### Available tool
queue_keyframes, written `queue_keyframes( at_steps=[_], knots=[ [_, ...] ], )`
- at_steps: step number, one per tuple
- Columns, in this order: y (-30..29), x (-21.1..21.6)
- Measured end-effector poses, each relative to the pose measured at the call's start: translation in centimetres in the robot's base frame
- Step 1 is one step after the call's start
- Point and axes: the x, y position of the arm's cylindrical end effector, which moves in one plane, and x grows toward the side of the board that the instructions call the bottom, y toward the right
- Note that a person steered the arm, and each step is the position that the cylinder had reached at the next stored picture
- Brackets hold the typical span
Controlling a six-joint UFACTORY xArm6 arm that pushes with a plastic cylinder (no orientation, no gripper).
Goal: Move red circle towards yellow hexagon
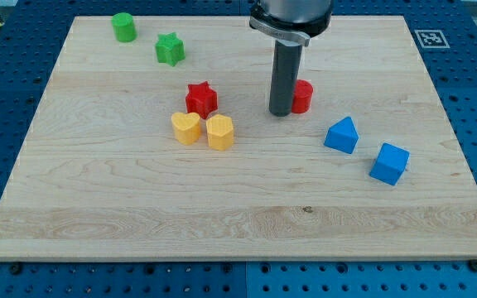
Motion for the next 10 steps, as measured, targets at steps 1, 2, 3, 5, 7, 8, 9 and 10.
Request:
queue_keyframes(
  at_steps=[1,2,3,5,7,8,9,10],
  knots=[
    [5.3,2.8],
    [10.1,3.3],
    [10.4,-1.4],
    [-0.5,-4.0],
    [-2.1,-4.6],
    [3.8,-4.1],
    [6.0,0.7],
    [1.0,2.3]
  ],
)
